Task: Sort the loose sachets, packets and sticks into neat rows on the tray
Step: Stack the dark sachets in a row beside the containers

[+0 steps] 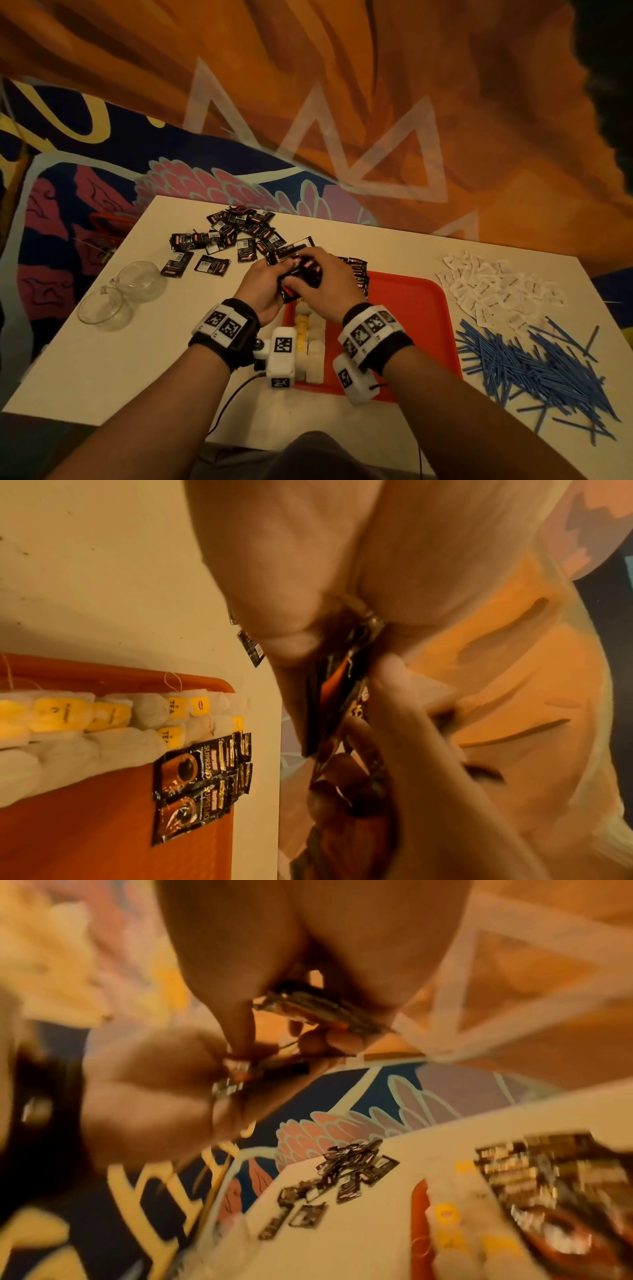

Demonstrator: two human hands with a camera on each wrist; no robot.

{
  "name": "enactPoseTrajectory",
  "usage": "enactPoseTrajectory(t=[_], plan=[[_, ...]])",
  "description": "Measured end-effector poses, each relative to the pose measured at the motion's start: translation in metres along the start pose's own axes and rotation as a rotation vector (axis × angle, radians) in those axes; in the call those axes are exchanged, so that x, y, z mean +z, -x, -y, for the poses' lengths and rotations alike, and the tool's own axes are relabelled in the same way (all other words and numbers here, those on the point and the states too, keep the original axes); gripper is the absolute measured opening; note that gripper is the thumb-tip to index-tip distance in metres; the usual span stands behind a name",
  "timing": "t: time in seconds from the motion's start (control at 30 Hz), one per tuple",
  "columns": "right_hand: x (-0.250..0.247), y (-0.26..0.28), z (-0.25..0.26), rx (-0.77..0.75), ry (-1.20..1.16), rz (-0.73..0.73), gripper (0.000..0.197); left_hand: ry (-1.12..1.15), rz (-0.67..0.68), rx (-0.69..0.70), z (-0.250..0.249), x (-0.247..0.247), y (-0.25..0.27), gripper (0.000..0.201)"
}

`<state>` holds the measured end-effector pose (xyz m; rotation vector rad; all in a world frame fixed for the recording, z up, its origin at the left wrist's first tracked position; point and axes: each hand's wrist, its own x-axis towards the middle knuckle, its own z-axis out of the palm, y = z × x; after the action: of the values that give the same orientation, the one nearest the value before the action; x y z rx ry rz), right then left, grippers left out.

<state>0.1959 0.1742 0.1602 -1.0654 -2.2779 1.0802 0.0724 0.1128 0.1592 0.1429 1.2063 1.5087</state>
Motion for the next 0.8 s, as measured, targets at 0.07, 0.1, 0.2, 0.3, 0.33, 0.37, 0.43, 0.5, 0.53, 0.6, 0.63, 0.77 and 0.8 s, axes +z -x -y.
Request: enactPoseTrajectory(t=[0.07,0.1,0.2,0.3,0.33,0.37,0.43,0.5,0.53,0.6,0.63,0.77,0.8], plan=[[-0.004,-0.002,-0.005,0.076,-0.259,-0.094,0.034,-0.043,-0.043,0.013,0.000,-0.004,-0.002,0.022],[-0.006,-0.003,-0.009,0.109,-0.348,-0.164,0.032,-0.057,-0.068,0.011,0.000,-0.006,-0.004,0.028],[-0.008,-0.007,-0.014,0.215,-0.392,-0.185,0.027,-0.097,-0.073,0.011,-0.001,-0.007,-0.004,0.029],[-0.001,-0.008,-0.012,0.291,-0.362,-0.080,0.036,-0.099,-0.022,0.018,-0.001,-0.003,-0.003,0.026],[0.001,-0.008,-0.013,0.314,-0.378,-0.077,0.036,-0.097,-0.005,0.018,-0.001,-0.001,-0.002,0.025],[0.003,-0.009,-0.014,0.336,-0.402,-0.077,0.035,-0.086,0.012,0.010,-0.001,0.000,-0.002,0.024],[0.001,-0.008,-0.016,0.374,-0.482,-0.061,0.030,-0.036,0.017,-0.032,-0.002,0.000,-0.003,0.026],[-0.004,-0.005,-0.015,0.406,-0.623,-0.059,0.018,-0.002,-0.025,-0.049,-0.003,-0.001,-0.006,0.029],[-0.007,-0.003,-0.015,0.432,-0.690,-0.062,0.016,-0.013,-0.049,-0.036,-0.003,-0.002,-0.008,0.029],[-0.010,-0.001,-0.015,0.467,-0.806,-0.084,0.019,-0.053,-0.070,-0.007,-0.003,-0.003,-0.009,0.030],[-0.011,0.000,-0.015,0.481,-0.845,-0.098,0.019,-0.058,-0.073,-0.003,-0.003,-0.003,-0.010,0.031],[-0.016,-0.004,-0.019,0.540,-0.962,-0.187,0.018,0.016,-0.070,-0.016,-0.004,-0.005,-0.011,0.037],[-0.018,-0.005,-0.018,0.541,-1.012,-0.216,0.020,0.038,-0.055,-0.019,-0.004,-0.005,-0.010,0.038]])
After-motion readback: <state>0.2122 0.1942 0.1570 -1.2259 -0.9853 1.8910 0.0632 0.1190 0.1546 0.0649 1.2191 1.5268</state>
